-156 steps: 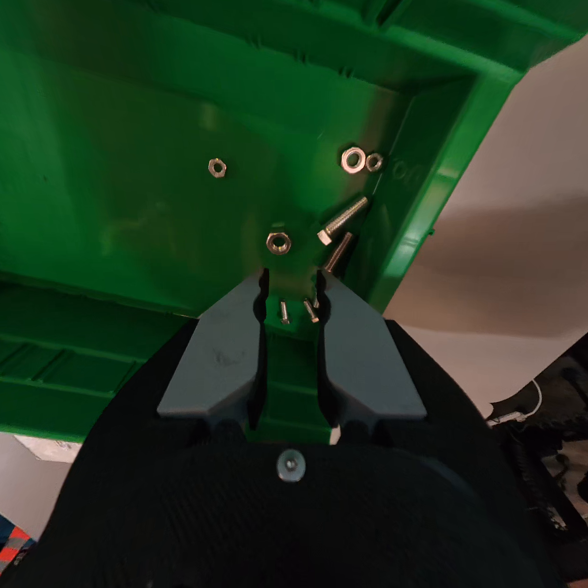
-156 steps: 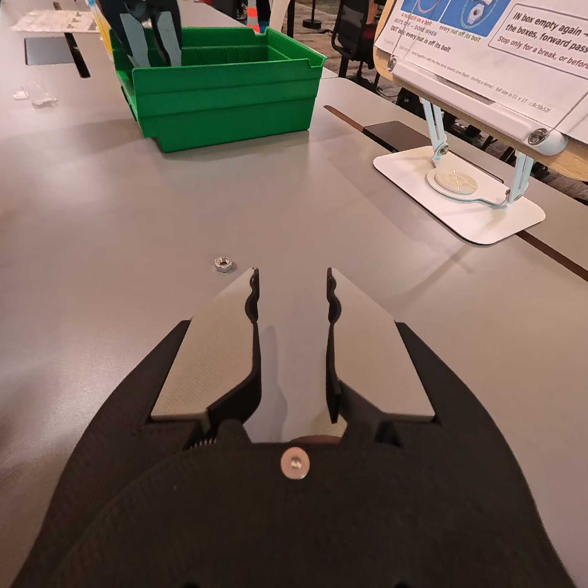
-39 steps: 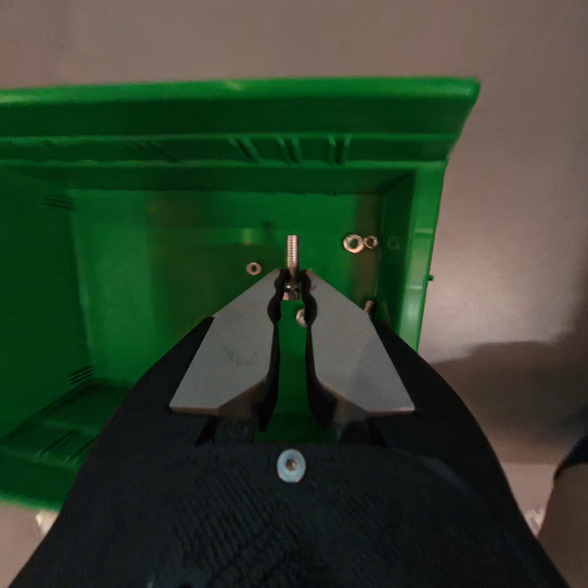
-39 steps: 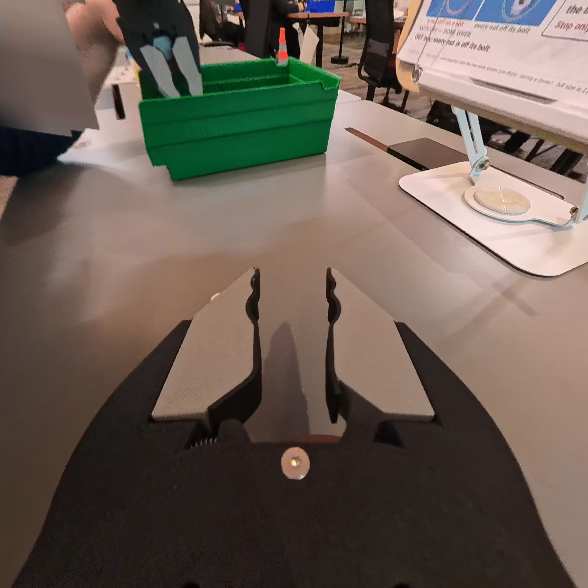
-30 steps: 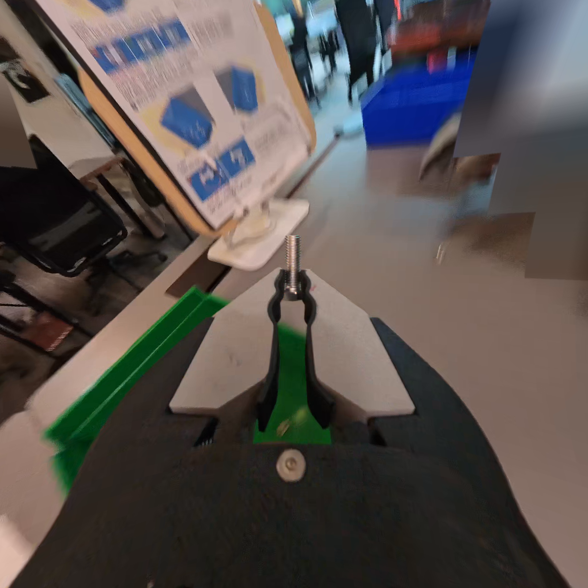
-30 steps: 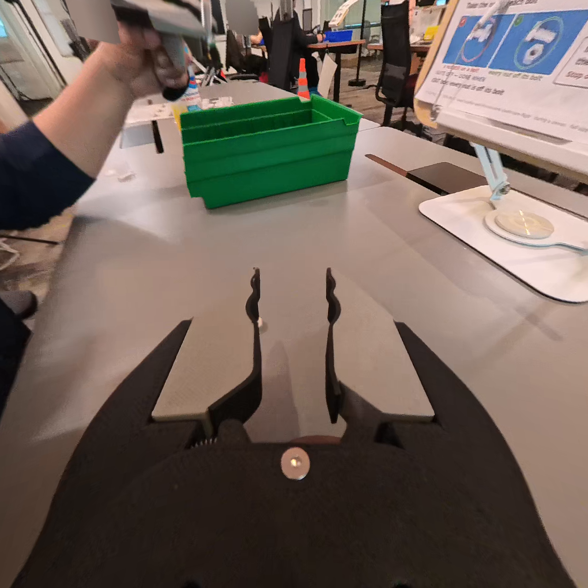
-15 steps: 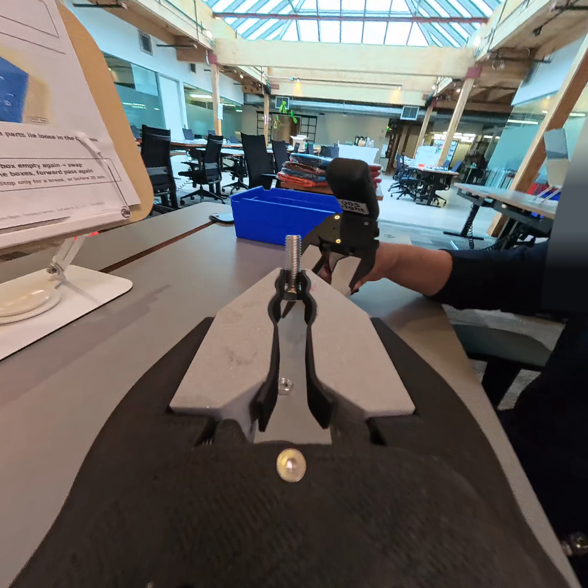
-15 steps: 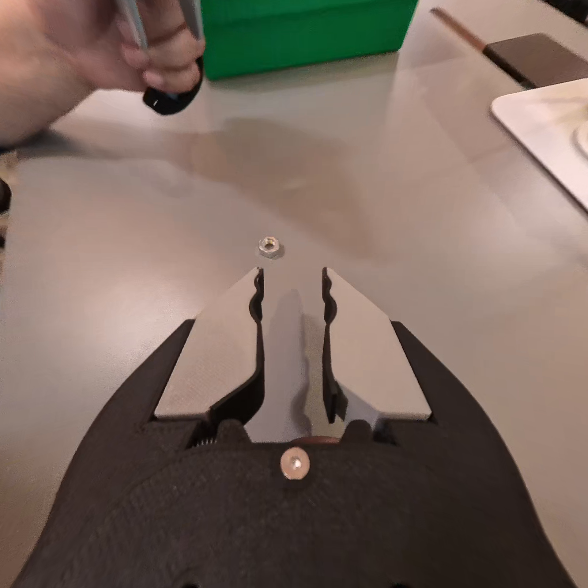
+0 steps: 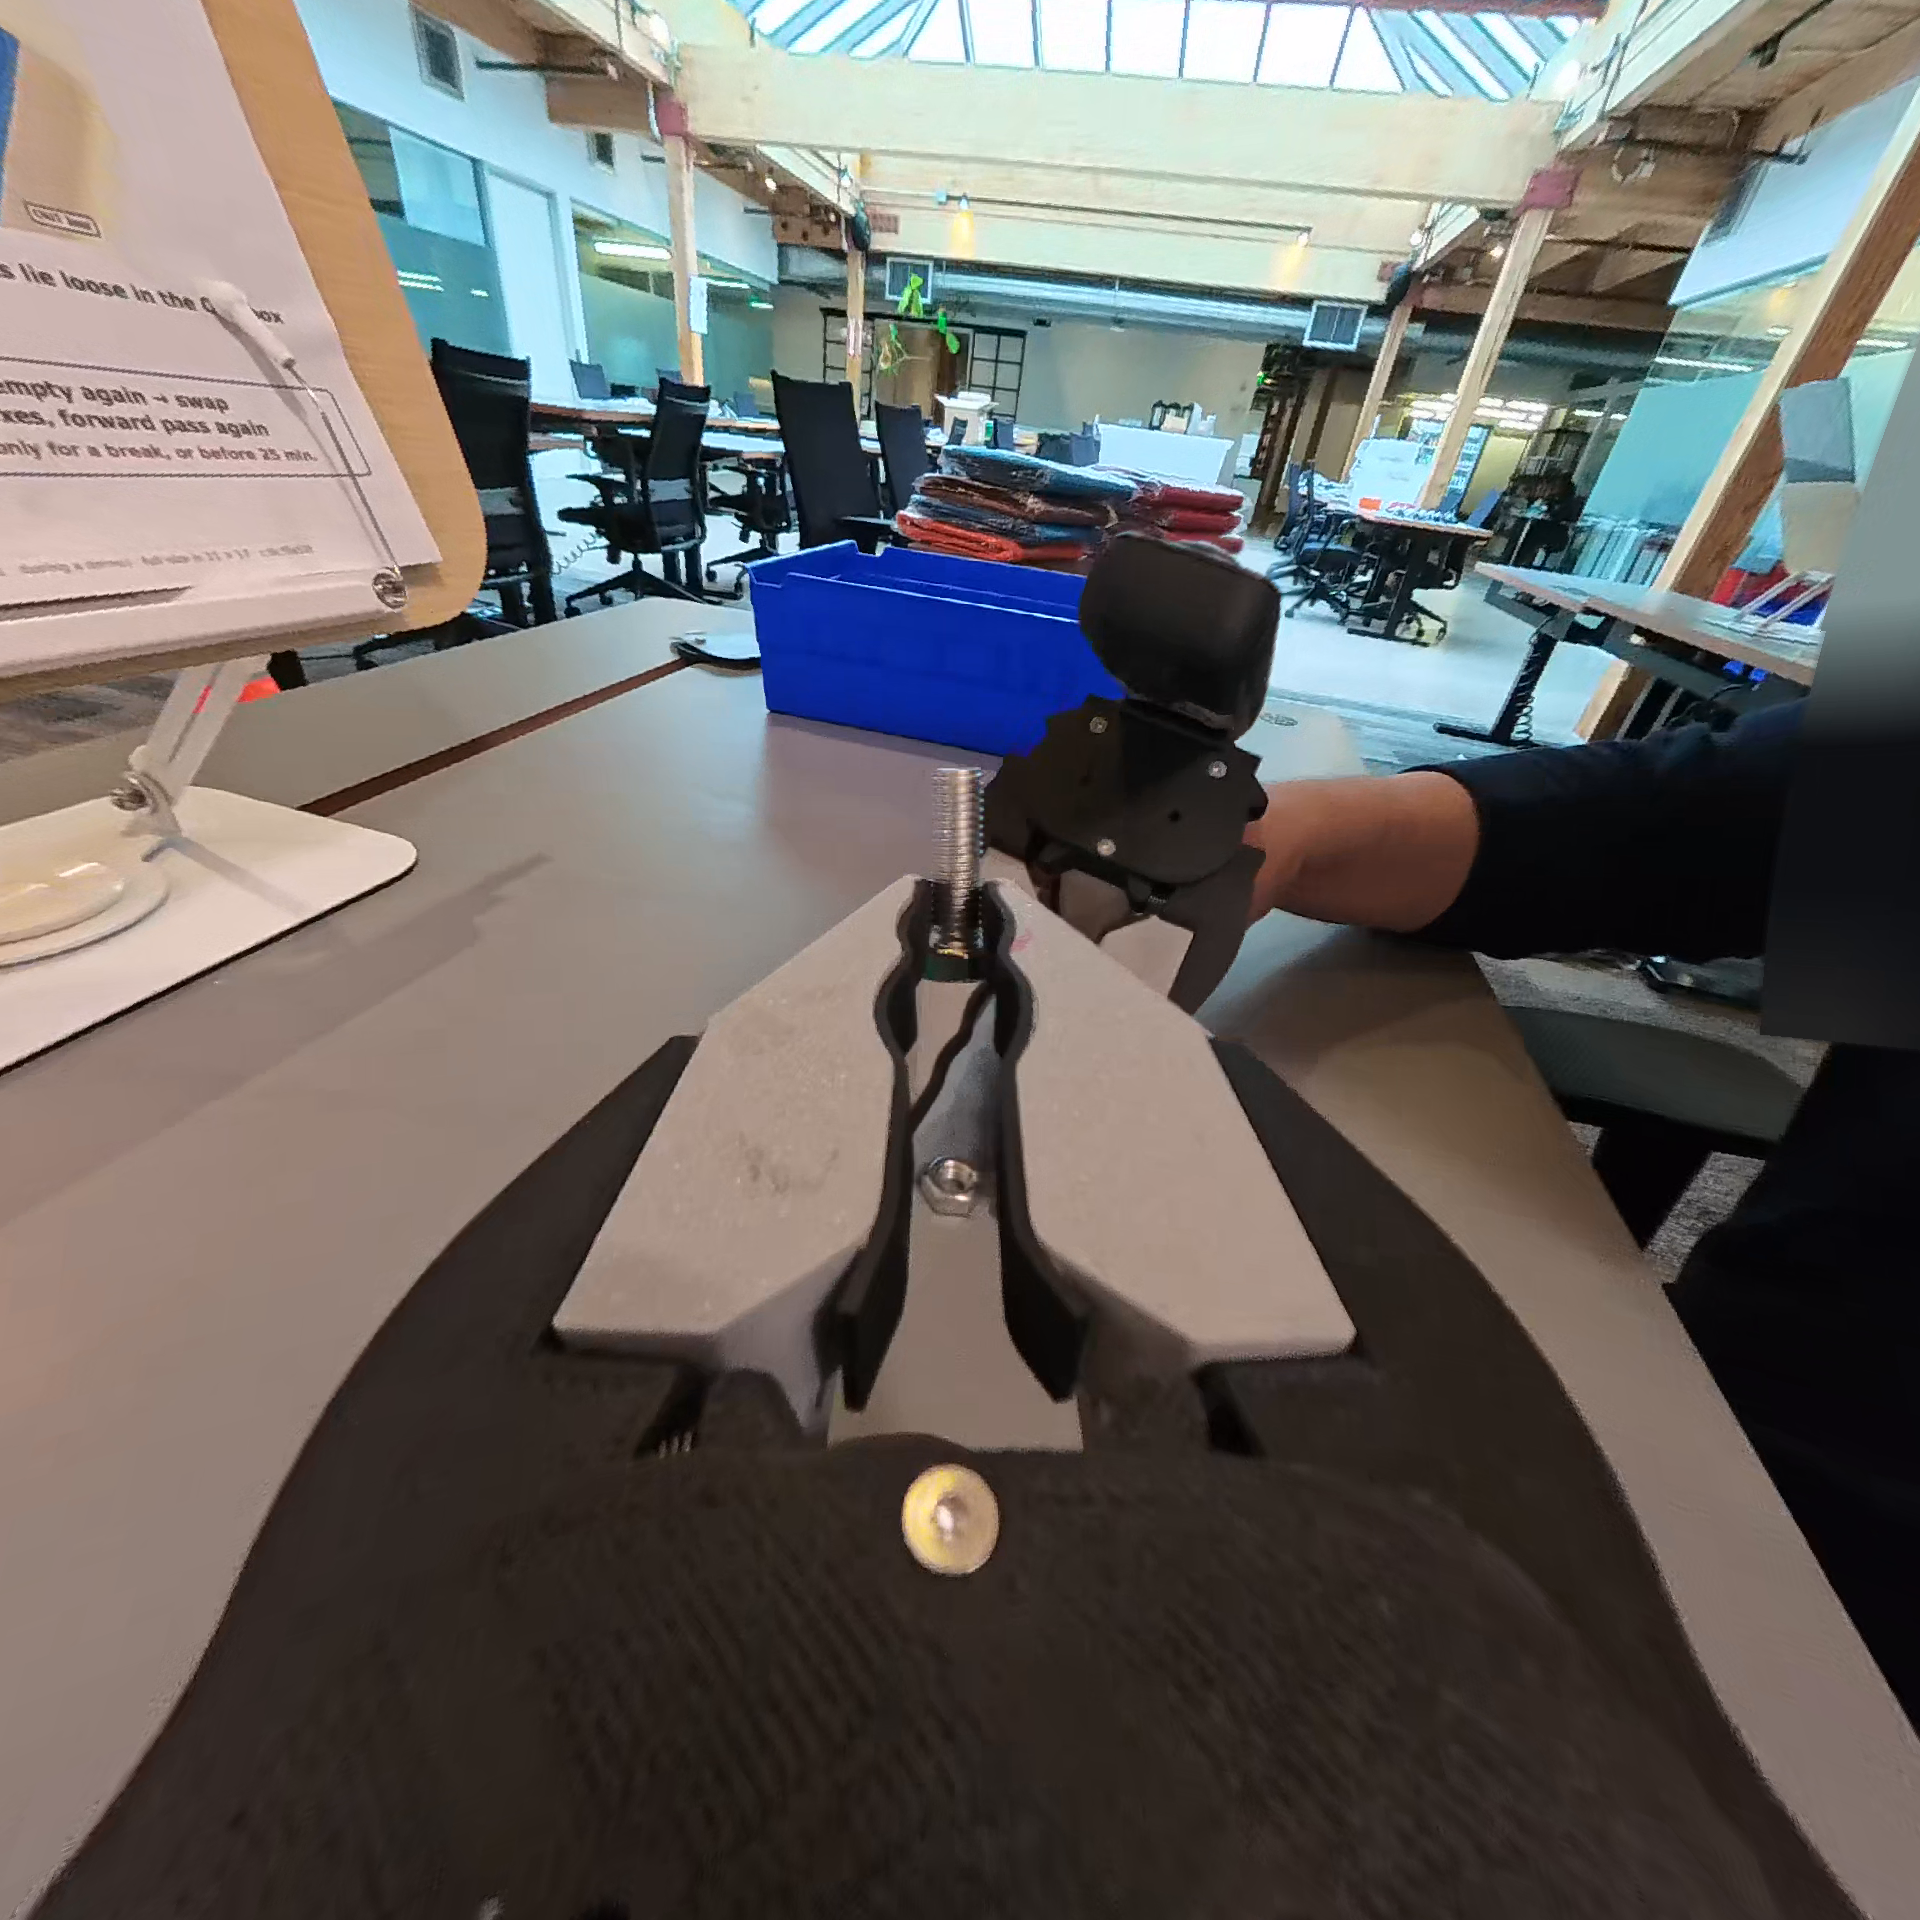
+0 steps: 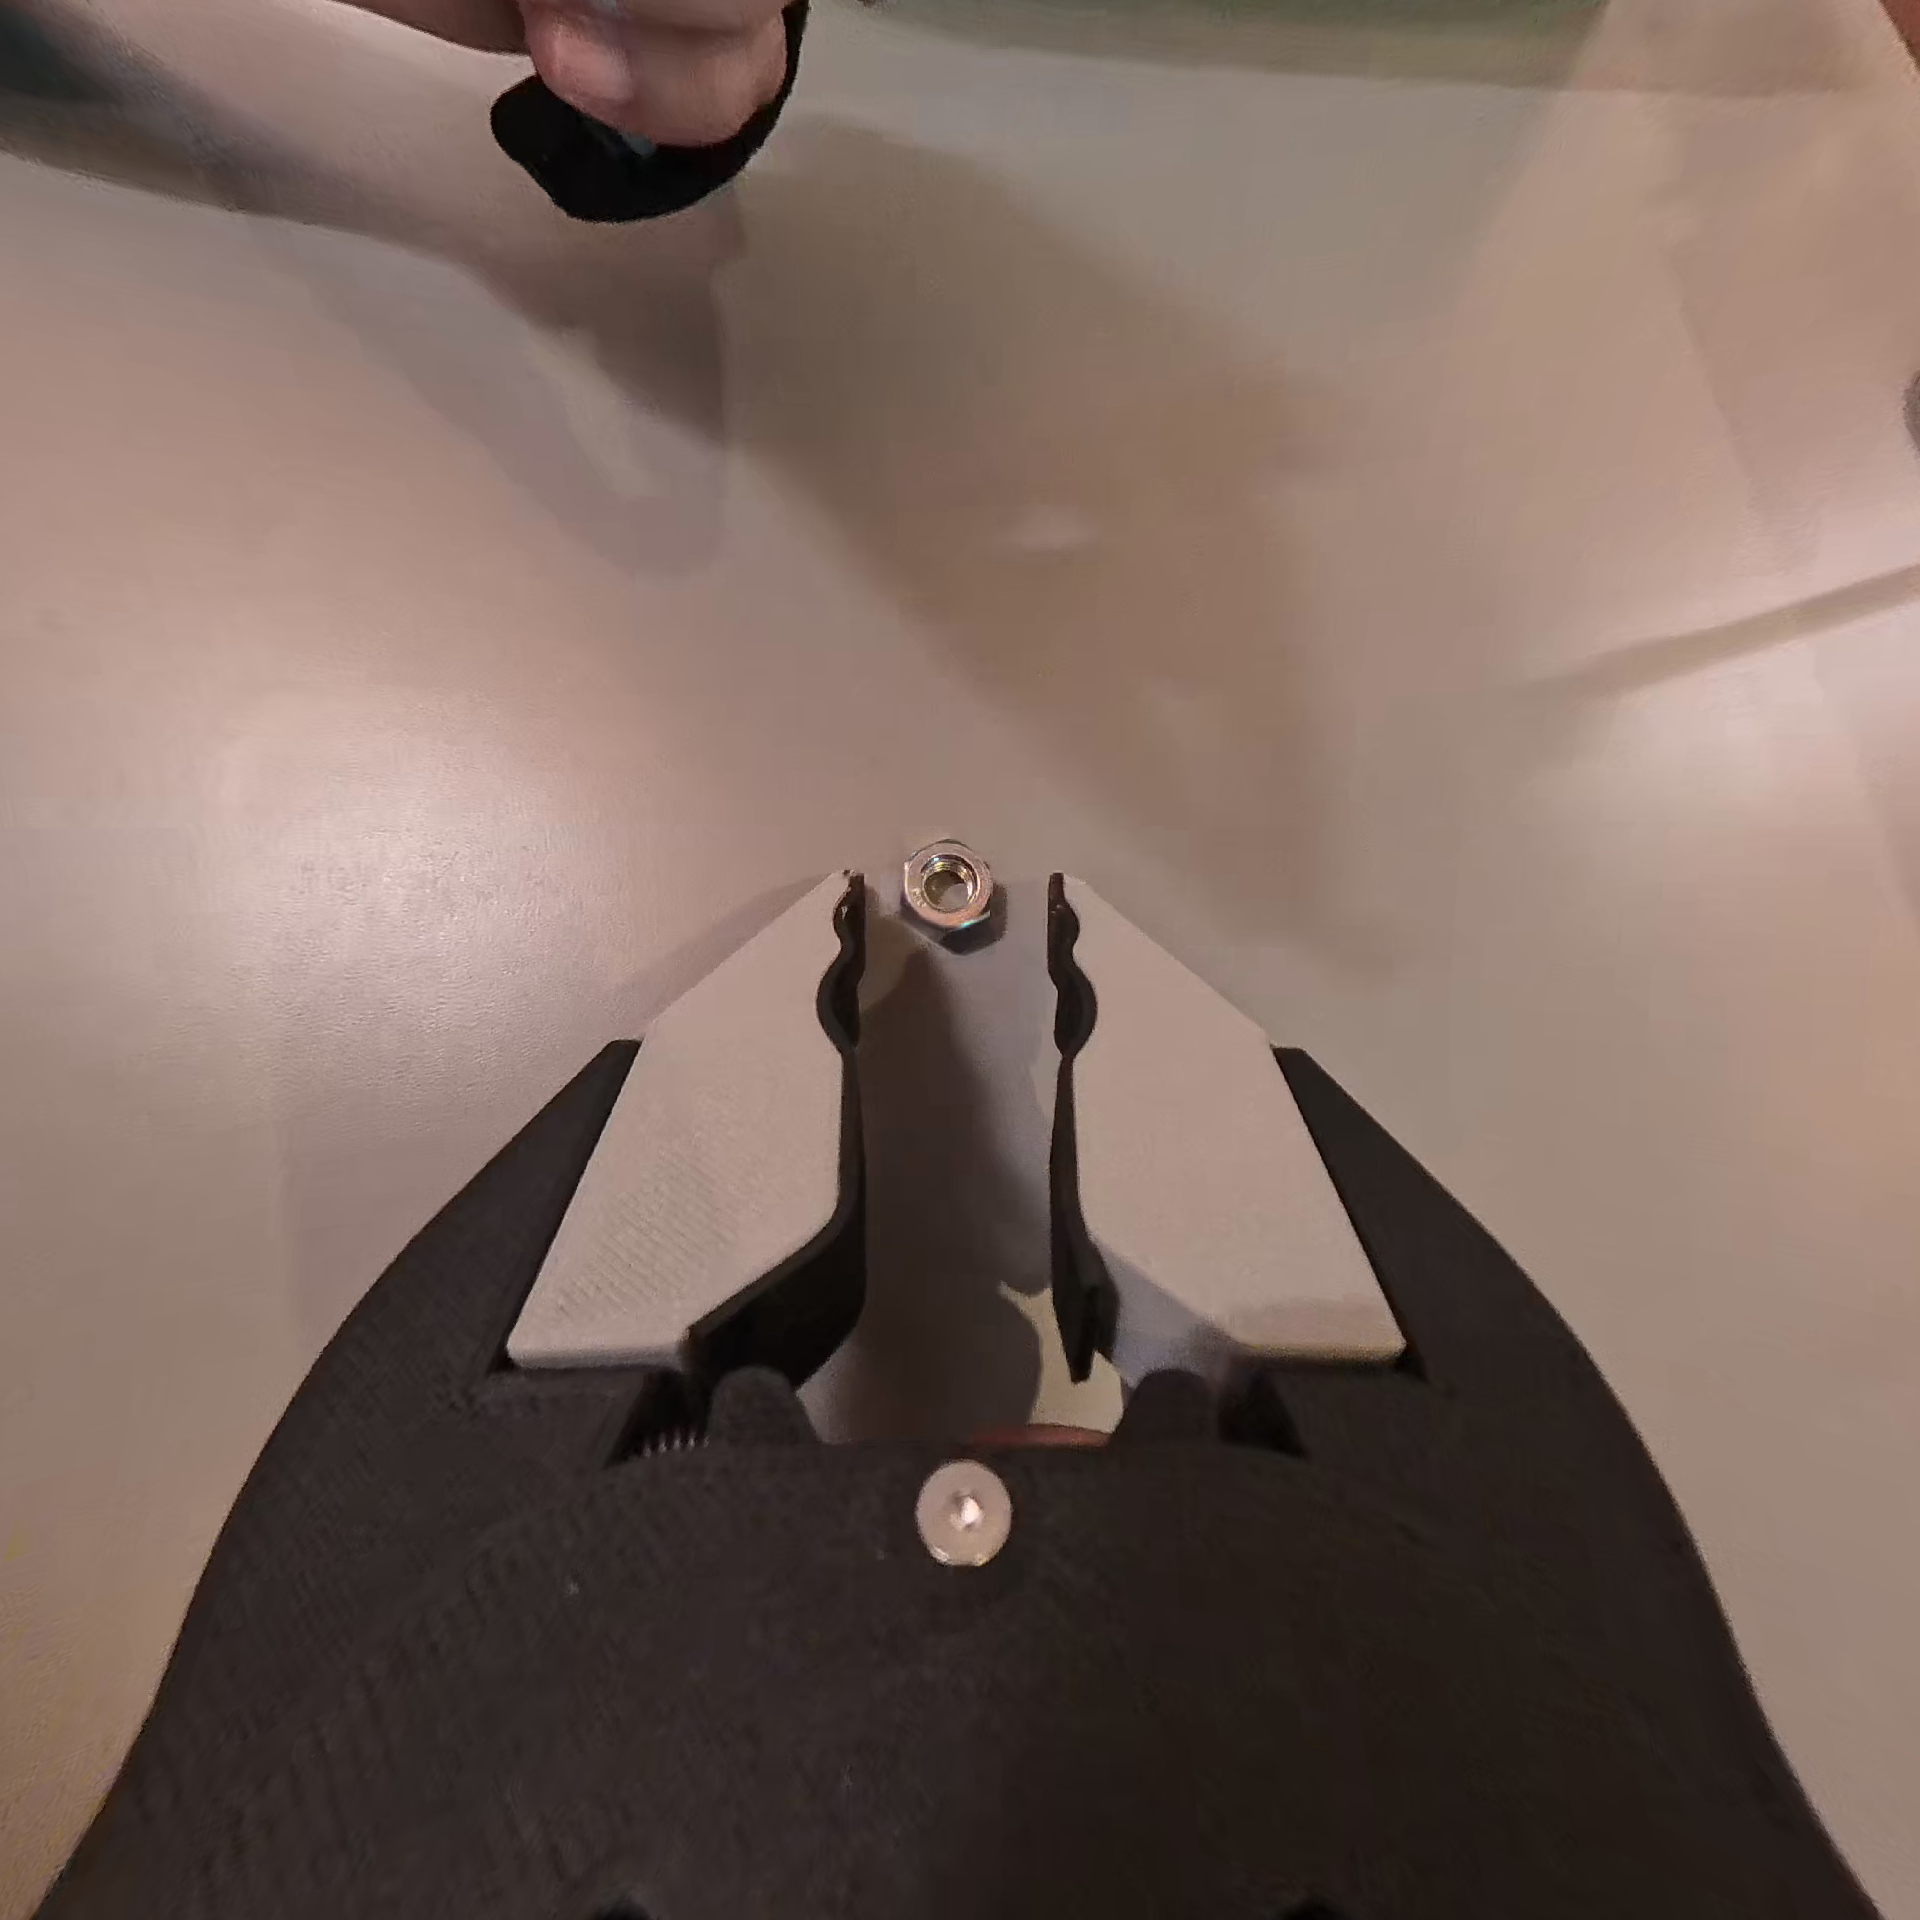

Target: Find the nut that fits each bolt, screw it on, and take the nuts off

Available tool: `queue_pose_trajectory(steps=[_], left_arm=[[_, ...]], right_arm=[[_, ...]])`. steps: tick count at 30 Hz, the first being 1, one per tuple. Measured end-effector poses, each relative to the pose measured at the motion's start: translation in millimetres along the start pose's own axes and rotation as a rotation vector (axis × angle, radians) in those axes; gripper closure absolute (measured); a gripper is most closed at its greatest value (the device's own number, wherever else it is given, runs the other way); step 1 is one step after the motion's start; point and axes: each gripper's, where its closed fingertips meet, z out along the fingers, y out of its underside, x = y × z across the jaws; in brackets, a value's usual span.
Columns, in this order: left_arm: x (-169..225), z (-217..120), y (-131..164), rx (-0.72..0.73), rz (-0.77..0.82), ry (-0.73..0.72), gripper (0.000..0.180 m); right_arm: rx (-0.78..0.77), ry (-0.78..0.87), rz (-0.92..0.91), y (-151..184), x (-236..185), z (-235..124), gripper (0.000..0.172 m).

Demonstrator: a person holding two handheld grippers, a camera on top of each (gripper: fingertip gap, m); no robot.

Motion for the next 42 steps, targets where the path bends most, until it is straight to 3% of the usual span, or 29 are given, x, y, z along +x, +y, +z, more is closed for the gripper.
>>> queue_pose_trajectory(steps=[1, 2, 7, 13, 18, 21, 25, 42], left_arm=[[-1, 1, 2, -0.01, -0.003, -0.003, 0.174], [-1, 2, 5, -0.024, -0.003, -0.005, 0.173], [1, 4, 12, -0.034, -0.024, 0.022, 0.173], [11, 16, 14, -0.011, -0.165, 0.115, 0.173], [27, 39, 20, -0.041, -0.296, 0.204, 0.173], [41, 50, 24, -0.066, -0.312, 0.247, 0.173], [47, 49, 17, -0.028, -0.295, 0.27, 0.173], [63, 32, -6, 0.162, -0.038, 0.285, 0.173]], right_arm=[[0.009, -0.007, 0.003, -2, -1, 1, 0.143], [0.007, -0.024, 0.004, -2, -3, 3, 0.157], [0.013, -0.052, 0.047, 5, -6, -6, 0.158], [0.09, -0.005, 0.145, 22, 16, -49, 0.158], [0.31, -0.051, 0.18, -22, 26, -113, 0.158], [0.348, -0.135, 0.146, -50, 16, -131, 0.158], [0.332, -0.248, 0.121, -72, 2, -135, 0.157], [0.229, -0.294, -0.05, -111, -27, -123, 0.158]])
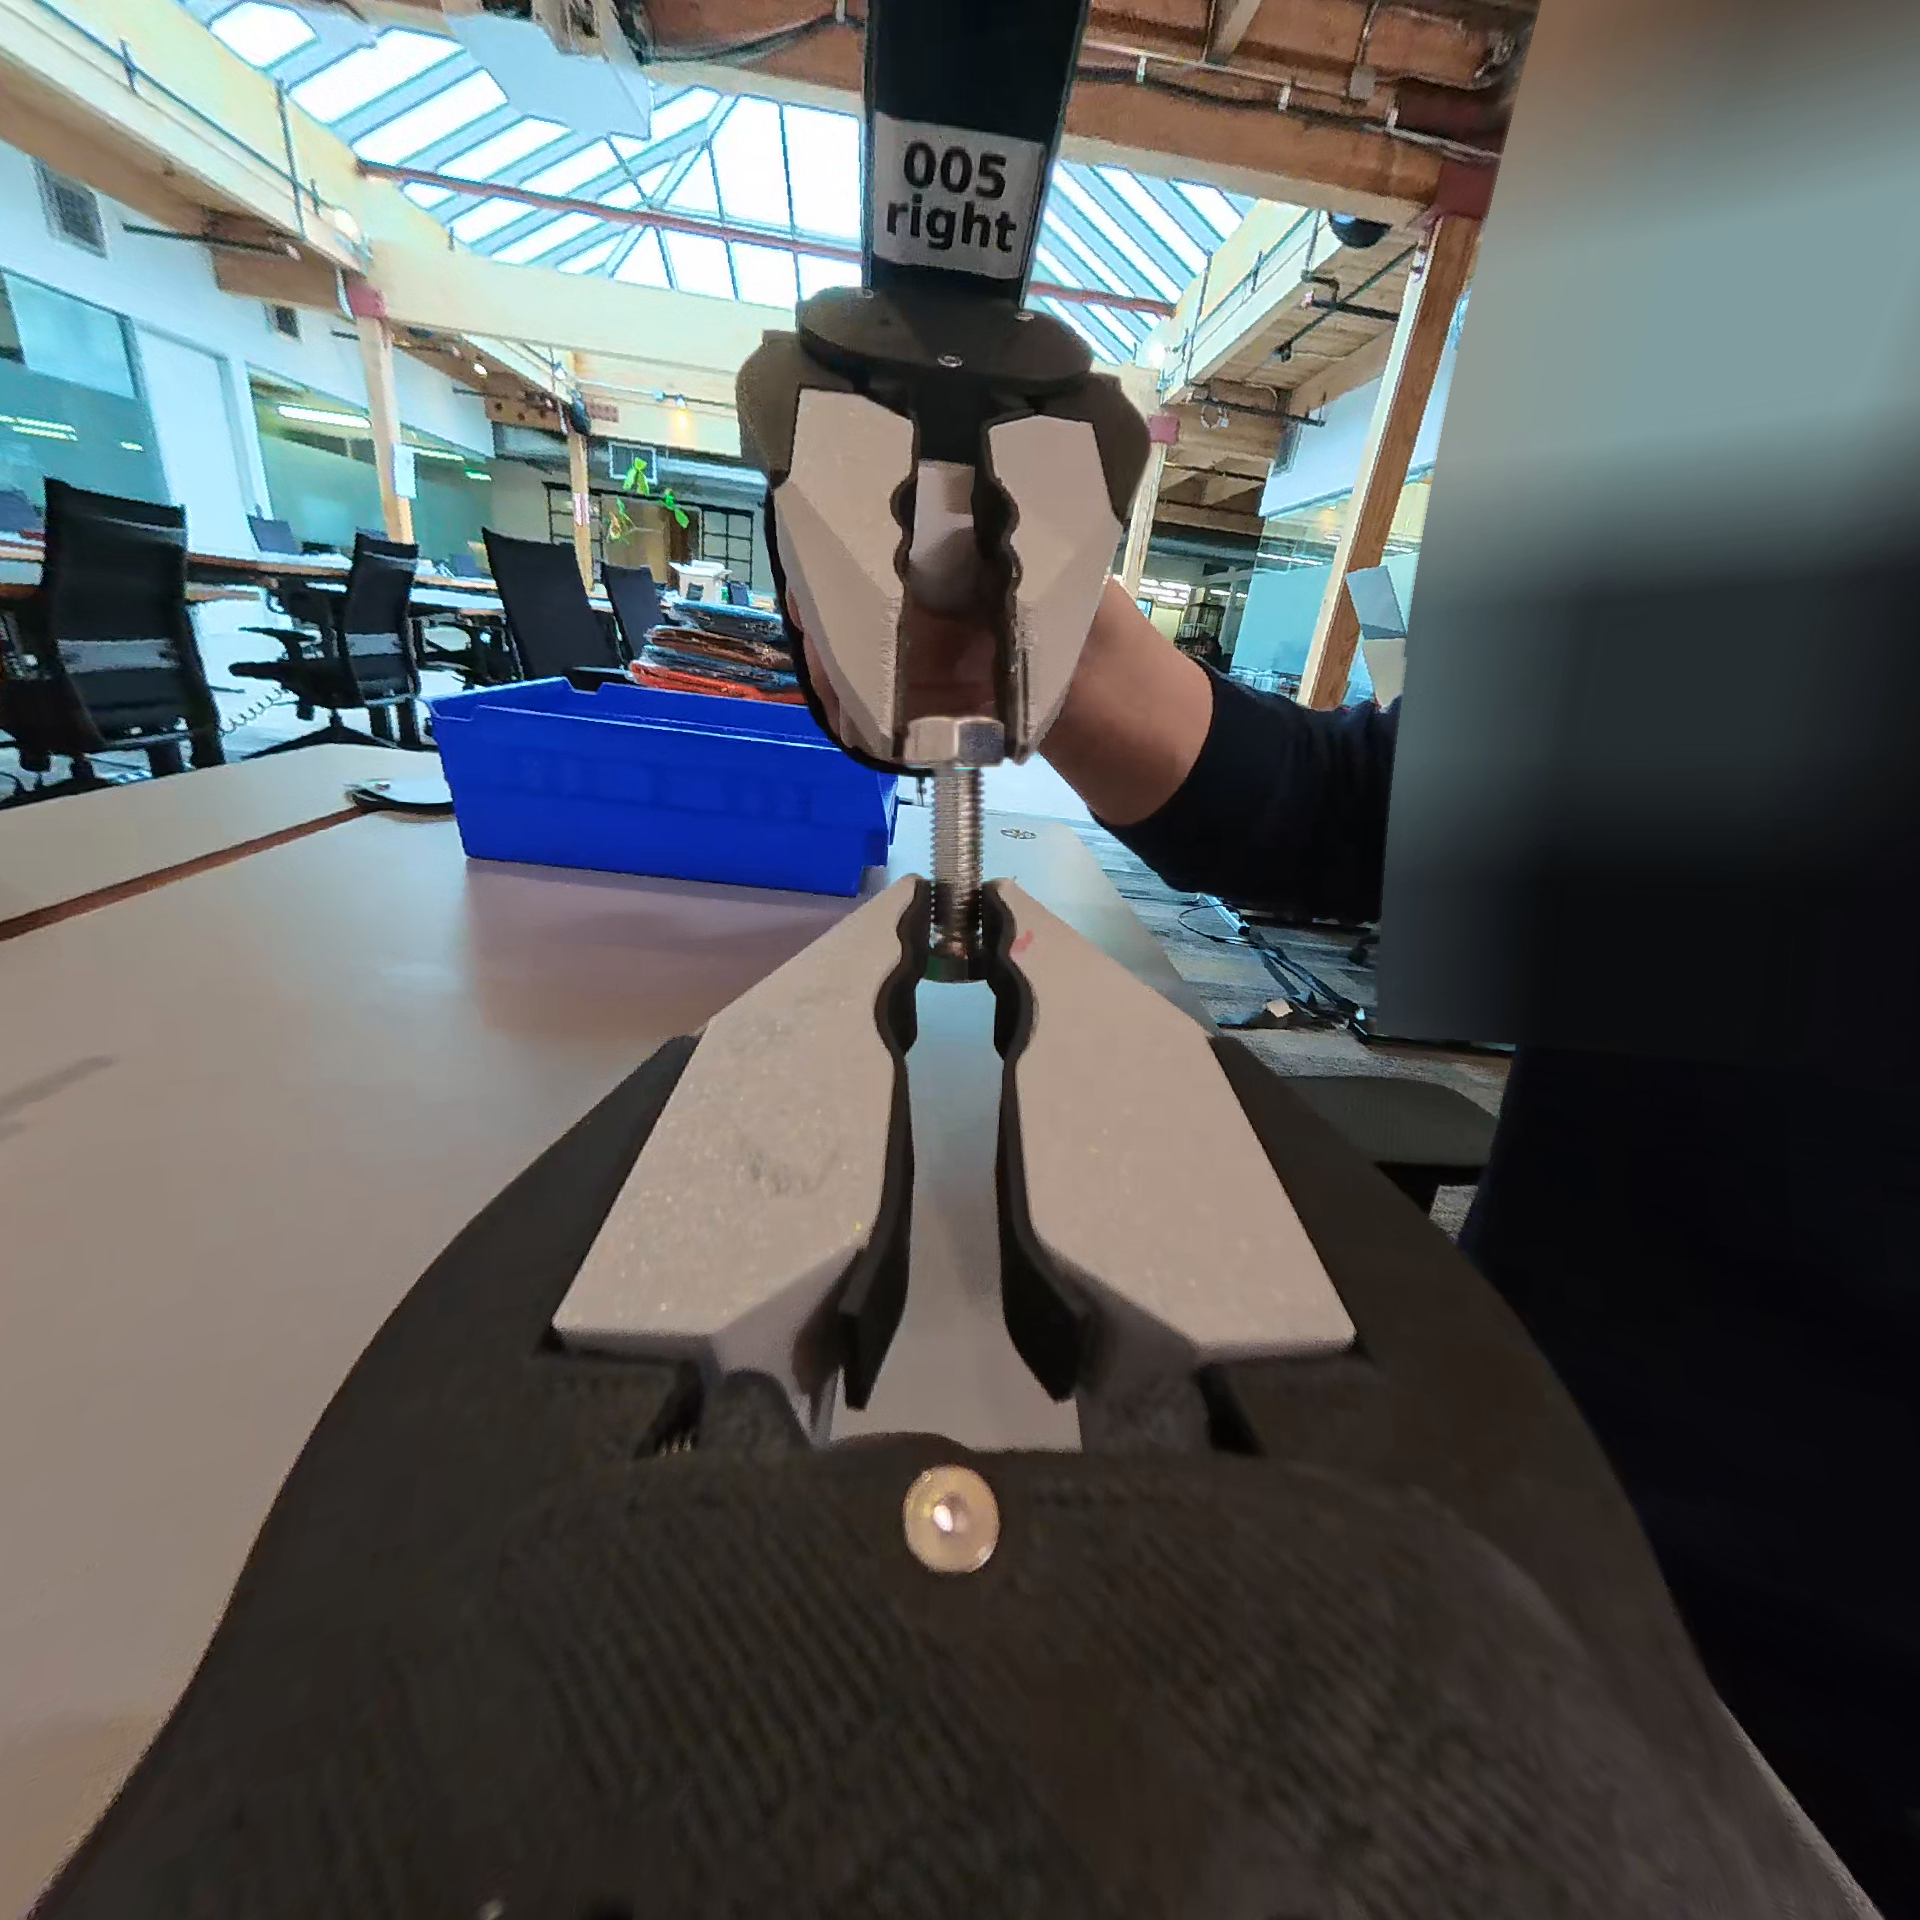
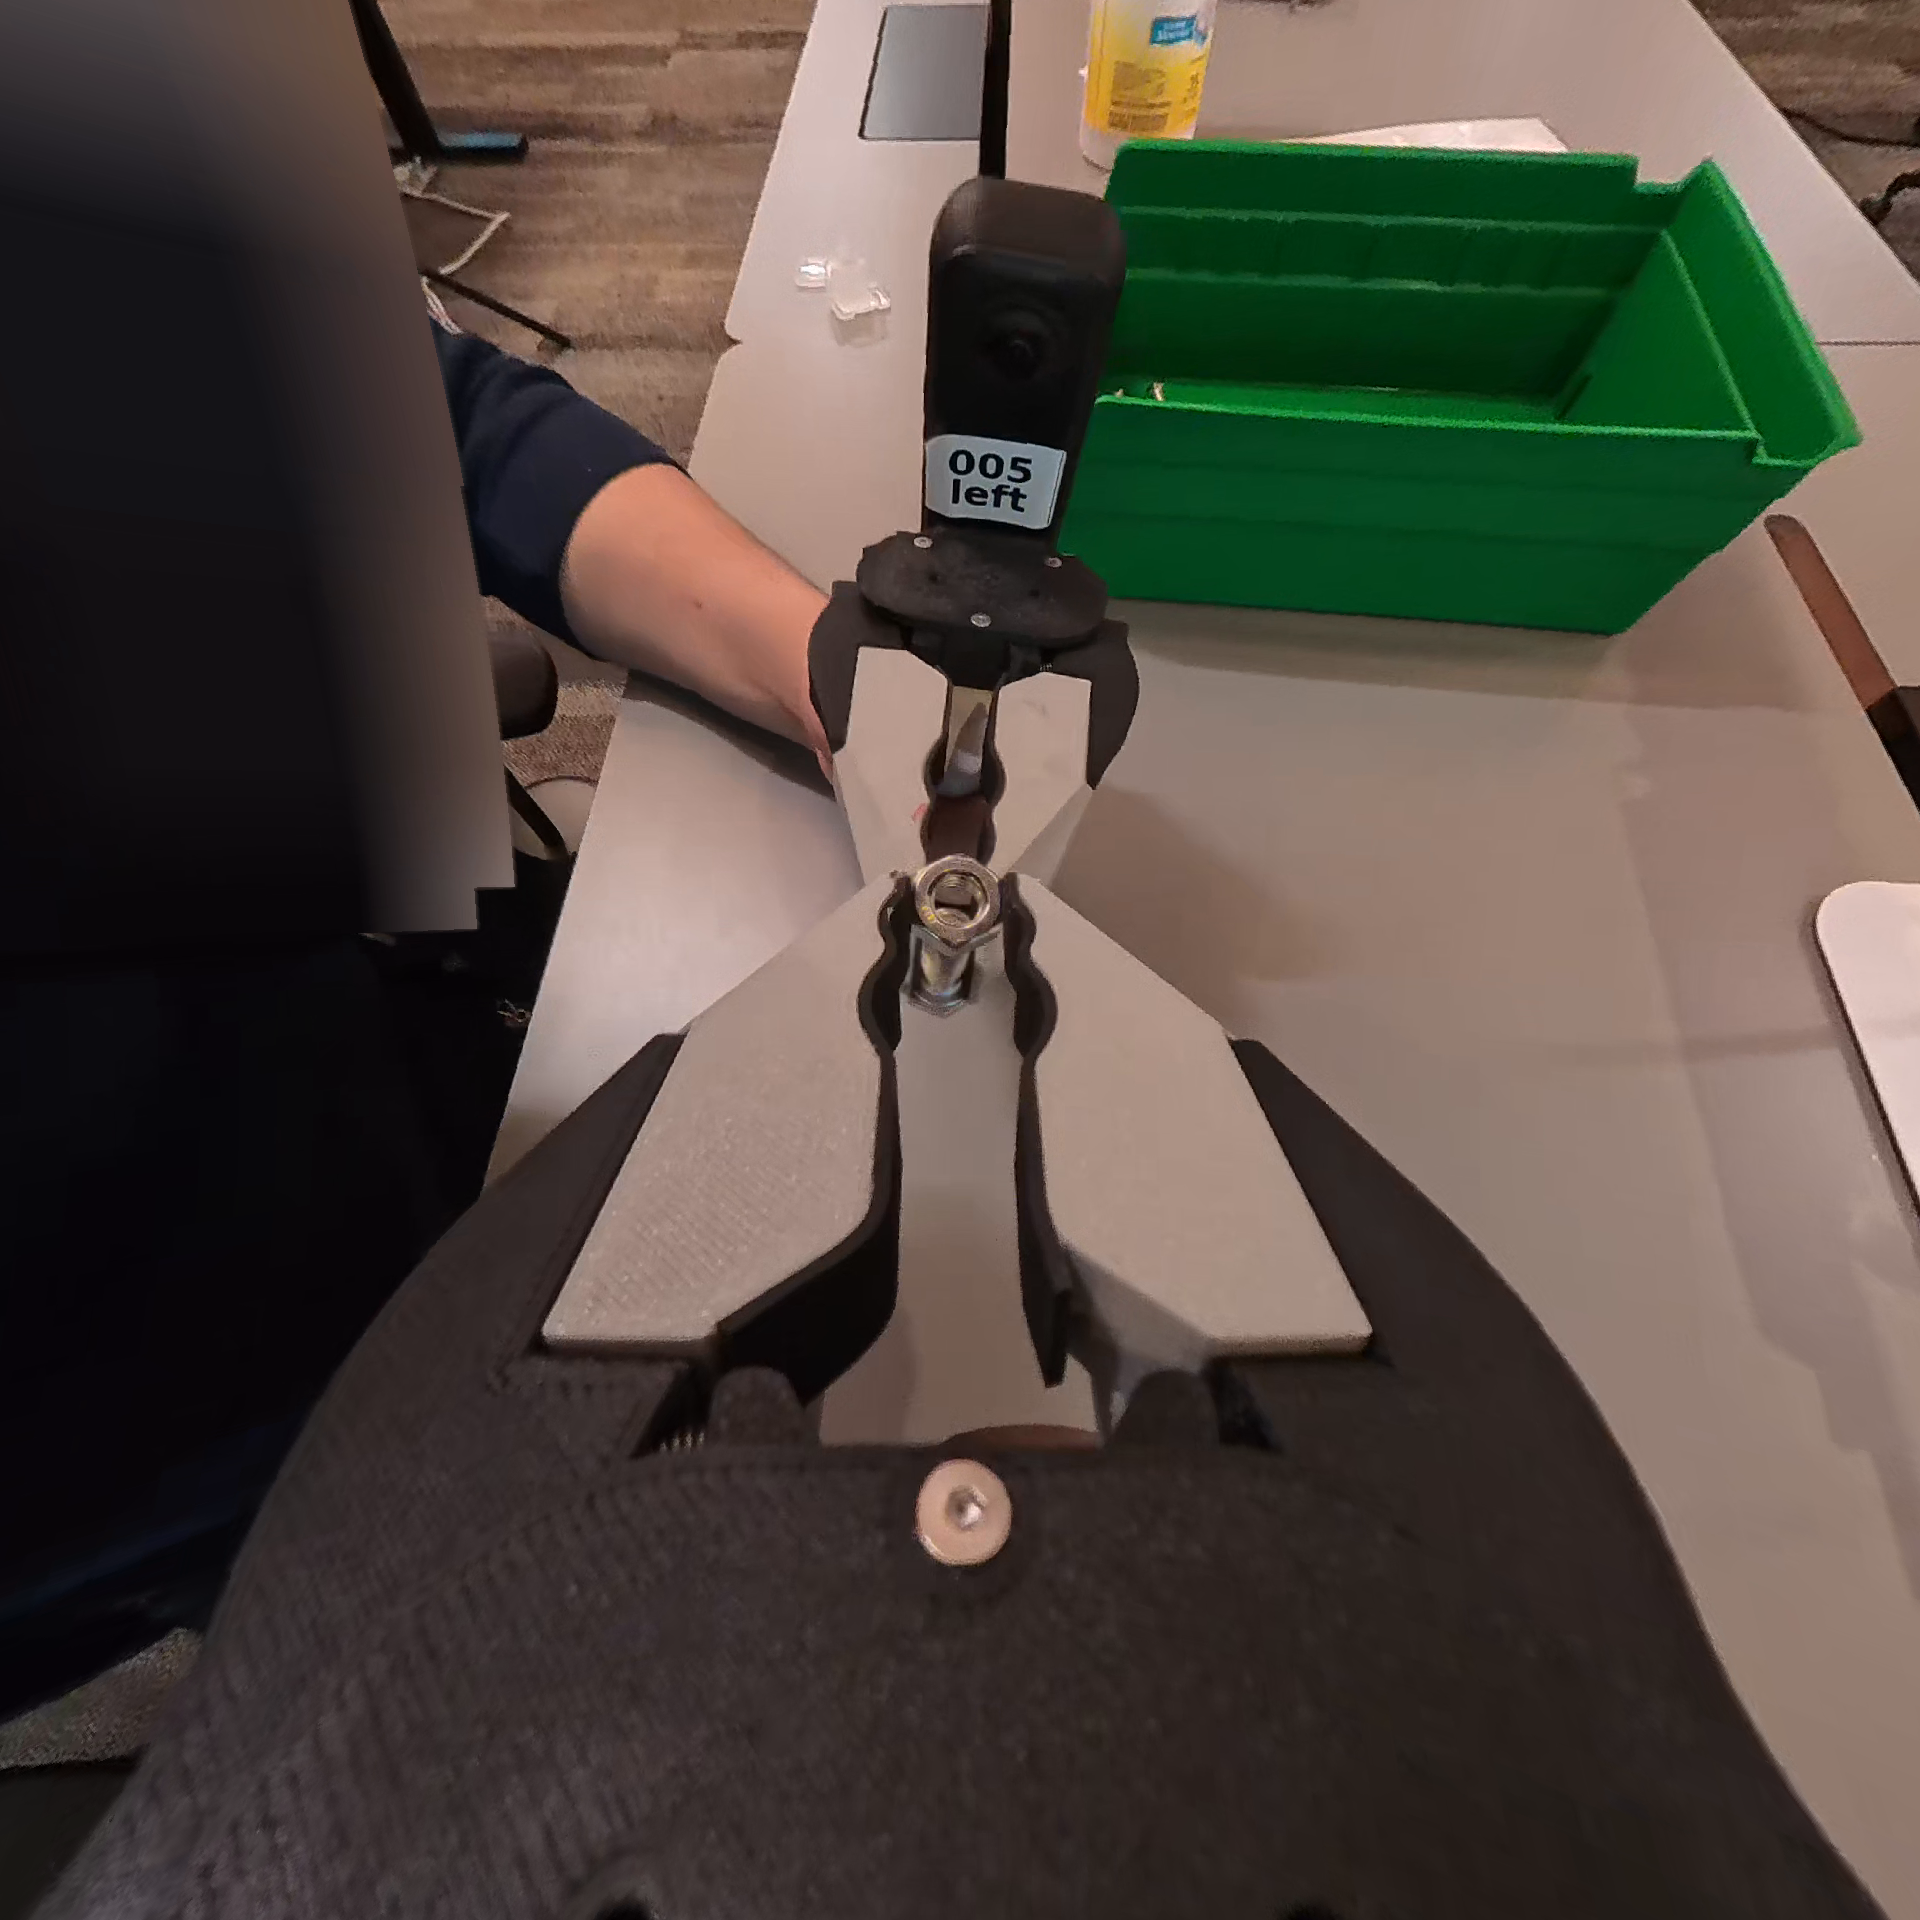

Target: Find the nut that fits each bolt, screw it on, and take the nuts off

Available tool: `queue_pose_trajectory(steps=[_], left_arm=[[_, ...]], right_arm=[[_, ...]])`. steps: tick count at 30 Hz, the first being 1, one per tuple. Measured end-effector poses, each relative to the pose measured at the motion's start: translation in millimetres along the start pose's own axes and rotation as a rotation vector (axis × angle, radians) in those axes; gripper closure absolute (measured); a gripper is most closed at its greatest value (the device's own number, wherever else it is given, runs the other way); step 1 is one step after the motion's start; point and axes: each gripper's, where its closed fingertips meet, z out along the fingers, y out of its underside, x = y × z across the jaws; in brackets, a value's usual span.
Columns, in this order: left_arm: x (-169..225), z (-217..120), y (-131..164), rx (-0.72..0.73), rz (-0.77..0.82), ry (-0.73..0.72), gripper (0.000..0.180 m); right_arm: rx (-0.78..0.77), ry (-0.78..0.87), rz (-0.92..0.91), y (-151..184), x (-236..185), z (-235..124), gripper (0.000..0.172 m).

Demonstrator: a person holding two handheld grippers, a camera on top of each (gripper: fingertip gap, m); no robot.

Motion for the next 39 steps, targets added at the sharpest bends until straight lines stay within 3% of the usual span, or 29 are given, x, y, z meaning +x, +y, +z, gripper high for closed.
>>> queue_pose_trajectory(steps=[16, 31, 39], left_arm=[[4, 0, -8, 0.02, 0.084, -0.036, 0.173], [-7, 3, 14, -0.128, 0.14, -0.114, 0.173], [-3, 5, 13, -0.107, 0.118, -0.089, 0.174]], right_arm=[[-0.035, -0.025, 0.006, -5, -5, -2, 0.158], [-0.21, -0.031, 0.001, 19, 1, 1, 0.157], [-0.106, -0.067, 0.018, 6, -4, 0, 0.151]])
